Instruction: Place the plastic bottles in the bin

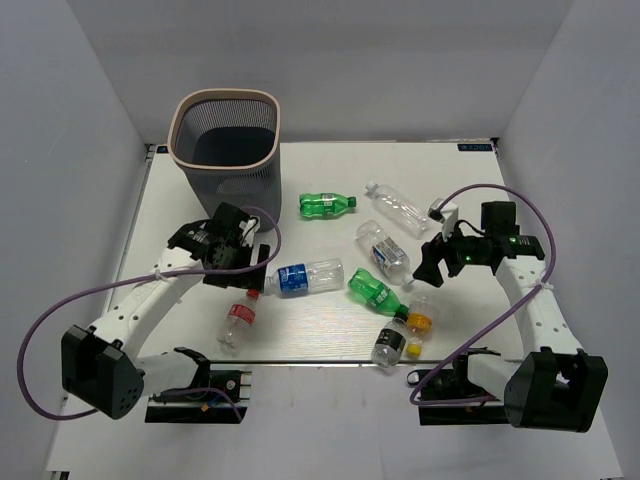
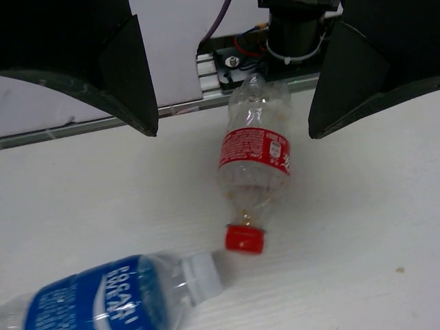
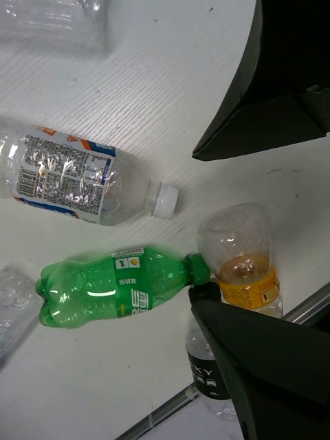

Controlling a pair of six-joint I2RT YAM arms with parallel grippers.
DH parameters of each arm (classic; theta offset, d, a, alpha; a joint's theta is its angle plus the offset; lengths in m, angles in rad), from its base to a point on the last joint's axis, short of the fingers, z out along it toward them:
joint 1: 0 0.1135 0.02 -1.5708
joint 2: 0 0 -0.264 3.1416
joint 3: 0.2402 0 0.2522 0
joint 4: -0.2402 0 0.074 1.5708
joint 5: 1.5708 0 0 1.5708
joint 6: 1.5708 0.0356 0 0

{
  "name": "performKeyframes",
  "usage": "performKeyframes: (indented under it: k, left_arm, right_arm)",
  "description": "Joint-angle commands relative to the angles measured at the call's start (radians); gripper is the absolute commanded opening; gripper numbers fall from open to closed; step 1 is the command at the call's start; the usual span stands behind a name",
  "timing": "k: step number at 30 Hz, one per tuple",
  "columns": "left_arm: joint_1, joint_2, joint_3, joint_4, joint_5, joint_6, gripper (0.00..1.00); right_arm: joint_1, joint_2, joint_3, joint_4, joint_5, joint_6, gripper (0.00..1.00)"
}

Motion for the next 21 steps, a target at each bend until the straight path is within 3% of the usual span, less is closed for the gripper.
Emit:
performKeyframes:
  k: [1, 11, 21]
  left_arm:
    - [-0.021, 0.013, -0.005, -0.076, -0.132, -0.059, 1.00]
    - [-0.088, 0.156, -0.049, 0.079, -0.142, -0.107, 0.92]
    - [-0.142, 0.311, -0.058, 0.099, -0.223, -0.161, 0.90]
  right_arm:
    - [0.005, 0.003, -0.009, 0.047, -0.006, 0.011, 0.88]
    - [0.002, 0.010, -0.024, 0.056, -0.010, 0.009, 0.88]
    - [0.000, -0.003, -0.046, 0.069, -0.012, 0.006, 0.88]
